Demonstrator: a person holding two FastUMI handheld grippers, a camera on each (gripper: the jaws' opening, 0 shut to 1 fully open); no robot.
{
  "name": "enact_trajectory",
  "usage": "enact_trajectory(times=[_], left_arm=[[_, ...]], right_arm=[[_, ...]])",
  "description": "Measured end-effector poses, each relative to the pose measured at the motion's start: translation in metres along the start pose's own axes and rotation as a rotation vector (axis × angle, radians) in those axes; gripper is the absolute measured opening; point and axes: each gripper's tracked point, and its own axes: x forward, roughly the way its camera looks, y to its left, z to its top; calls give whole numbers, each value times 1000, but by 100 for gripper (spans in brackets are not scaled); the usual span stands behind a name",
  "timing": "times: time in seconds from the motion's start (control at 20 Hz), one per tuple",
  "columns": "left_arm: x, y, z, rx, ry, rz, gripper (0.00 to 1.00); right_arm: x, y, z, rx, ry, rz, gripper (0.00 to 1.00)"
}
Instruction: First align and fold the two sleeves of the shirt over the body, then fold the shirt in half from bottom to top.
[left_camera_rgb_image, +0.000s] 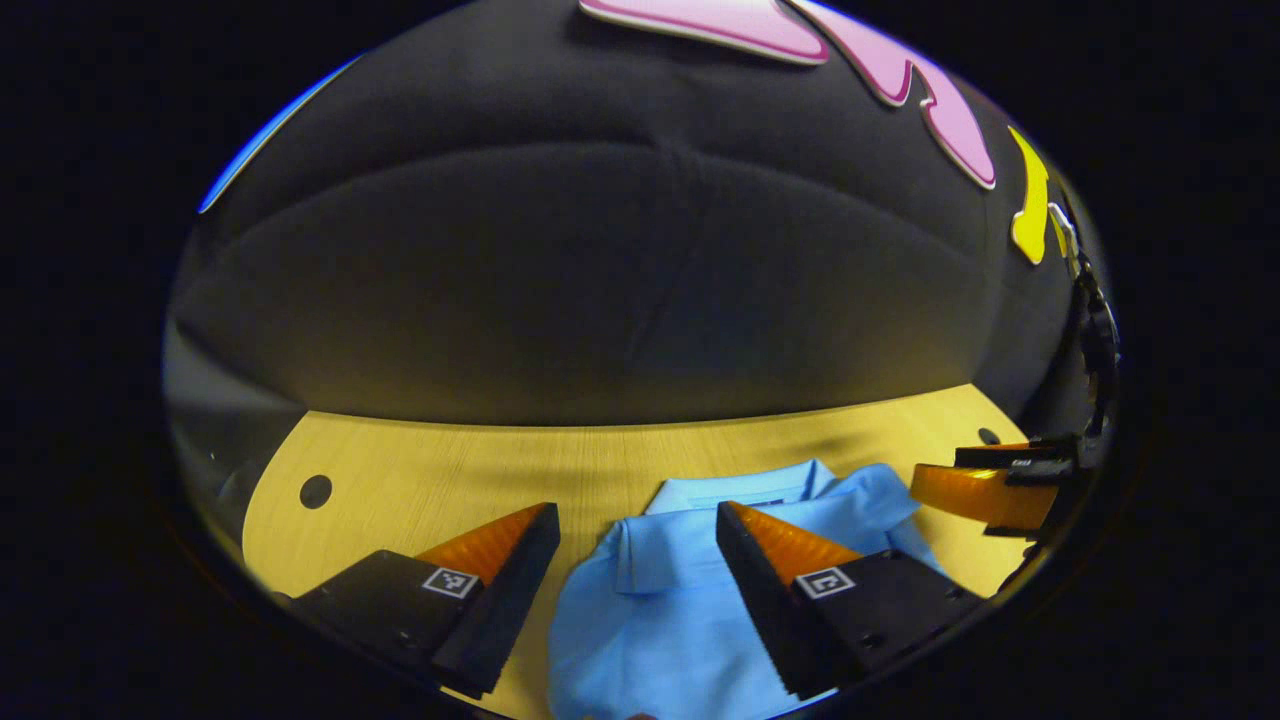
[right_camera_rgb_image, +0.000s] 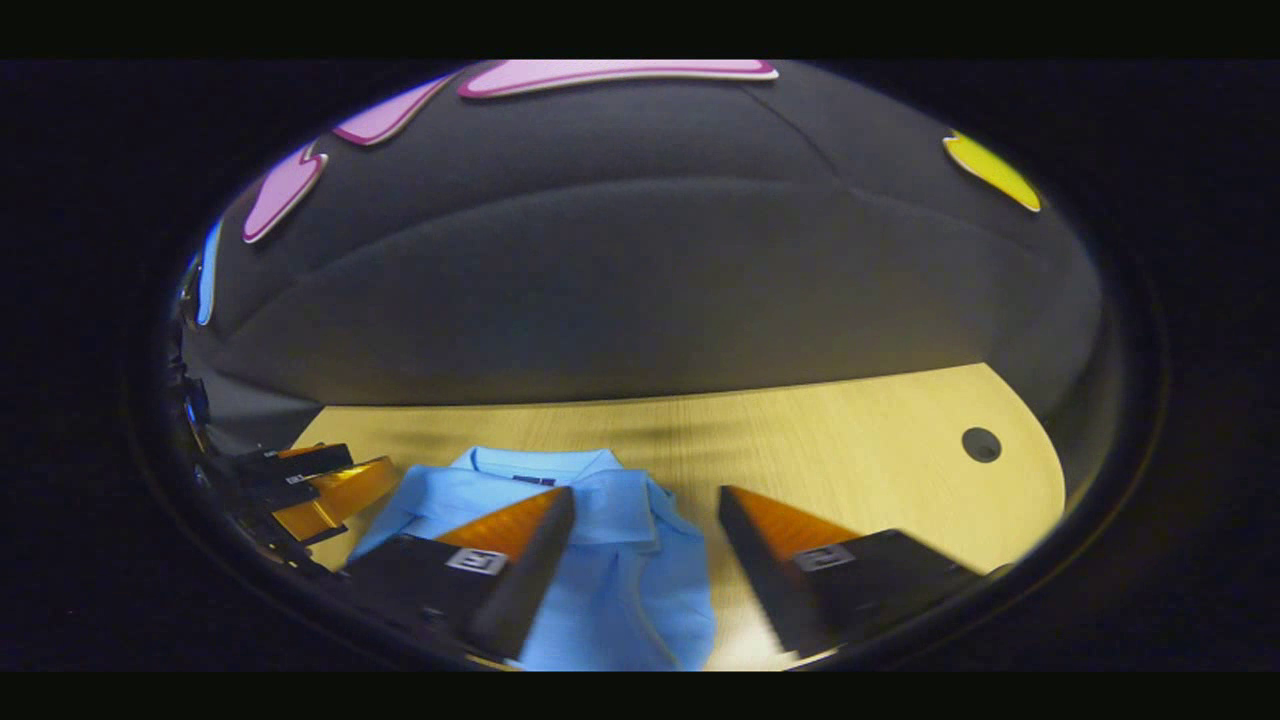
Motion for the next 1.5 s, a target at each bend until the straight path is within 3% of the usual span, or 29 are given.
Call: enact_trajectory(times=[0.05, 0.15, 0.5, 0.85, 1.15, 1.4, 1.5], left_arm=[[-13, -1, 3, -9, -10, 4, 100], [-36, 2, 9, -3, -51, 34, 100], [-152, -30, 52, 49, -223, -21, 100], [-299, -67, 81, 53, -372, -105, 100], [-410, -72, 60, 50, -438, -129, 100], [-474, -70, 16, 30, -443, -115, 100], [-489, -75, -6, 47, -444, -145, 100]], right_arm=[[-10, -2, 8, 8, -22, -10, 99], [-36, -3, 17, 13, -71, -31, 98], [-152, -3, 44, -51, -225, -146, 98], [-295, 34, 55, -131, -361, -138, 98], [-414, 66, 15, -133, -418, -101, 98], [-480, 84, -18, -117, -450, -93, 98], [-499, 83, -27, -142, -474, -109, 98]])
